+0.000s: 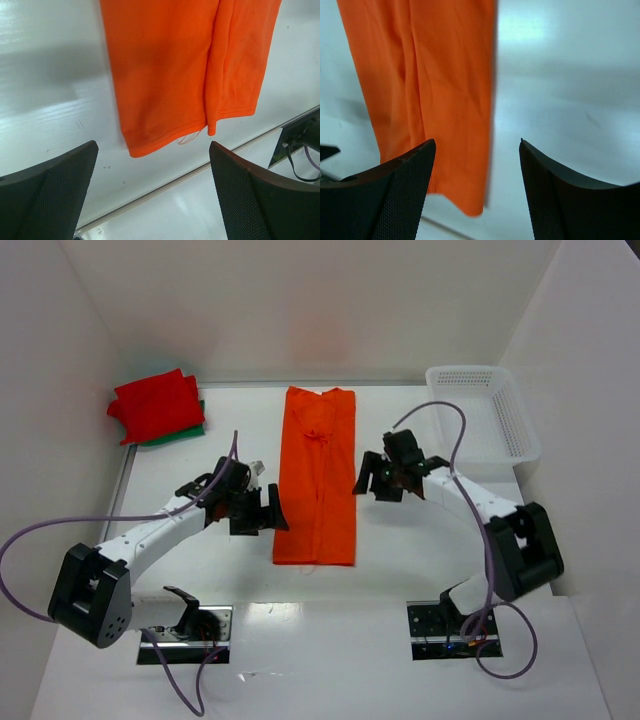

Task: Fold and stack the t-shirts
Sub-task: Grab the bottom of the folded rectangular tshirt with both arms, then fold the folded rectangular tshirt in 1/3 of the way

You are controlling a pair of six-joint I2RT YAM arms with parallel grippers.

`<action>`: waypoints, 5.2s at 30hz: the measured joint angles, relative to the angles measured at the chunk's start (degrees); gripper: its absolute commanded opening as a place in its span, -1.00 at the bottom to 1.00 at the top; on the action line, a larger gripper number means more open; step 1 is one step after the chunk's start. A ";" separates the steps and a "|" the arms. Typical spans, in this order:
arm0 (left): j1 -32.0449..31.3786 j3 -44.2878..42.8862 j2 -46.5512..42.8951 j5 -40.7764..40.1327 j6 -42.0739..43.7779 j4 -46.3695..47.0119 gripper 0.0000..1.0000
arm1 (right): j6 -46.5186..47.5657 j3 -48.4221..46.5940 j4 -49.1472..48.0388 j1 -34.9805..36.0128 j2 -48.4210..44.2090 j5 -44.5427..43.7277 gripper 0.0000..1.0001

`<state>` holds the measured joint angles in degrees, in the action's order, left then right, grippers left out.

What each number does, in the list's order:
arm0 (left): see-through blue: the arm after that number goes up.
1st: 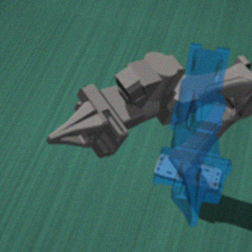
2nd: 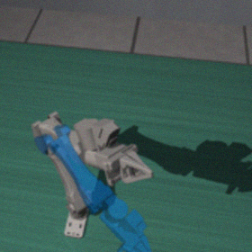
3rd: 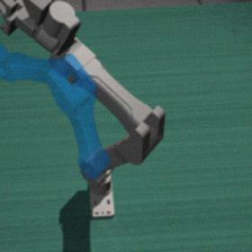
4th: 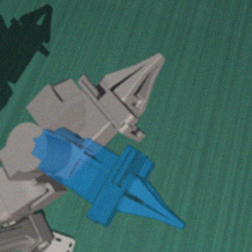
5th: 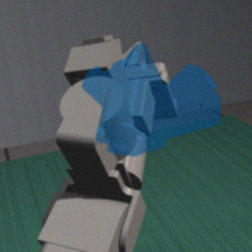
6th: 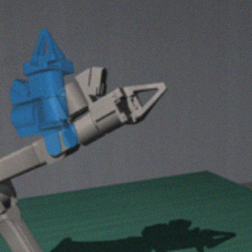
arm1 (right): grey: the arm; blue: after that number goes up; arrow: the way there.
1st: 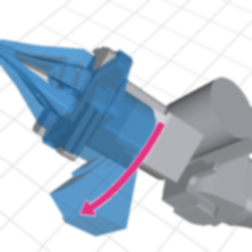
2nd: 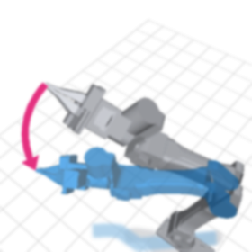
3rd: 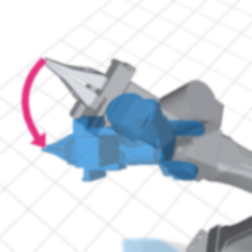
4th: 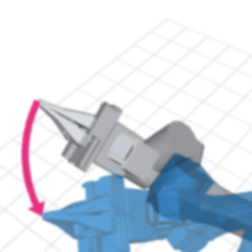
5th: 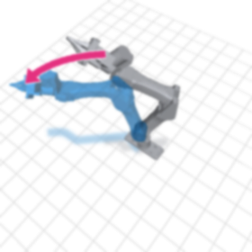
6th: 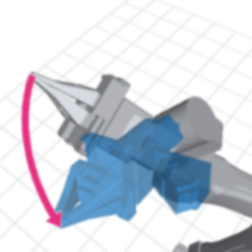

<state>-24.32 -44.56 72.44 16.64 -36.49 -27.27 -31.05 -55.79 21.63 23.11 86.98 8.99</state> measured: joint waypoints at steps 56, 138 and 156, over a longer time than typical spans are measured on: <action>0.98 6.78 5.35 1.92 -7.04 1.57 0.61 | -16.83 23.87 -6.45 18.01 -8.74 3.82 -0.46; 9.16 -30.10 29.03 9.25 3.32 -3.08 -1.00 | -6.56 -4.52 -0.74 0.81 3.78 3.96 -1.00; 13.00 -54.05 52.46 12.66 8.39 -4.92 -1.00 | -2.08 -24.65 -2.51 -5.84 23.91 5.44 -1.00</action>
<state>-11.31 -98.61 124.90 29.30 -28.10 -32.18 -33.12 -80.44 19.11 17.28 110.89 14.44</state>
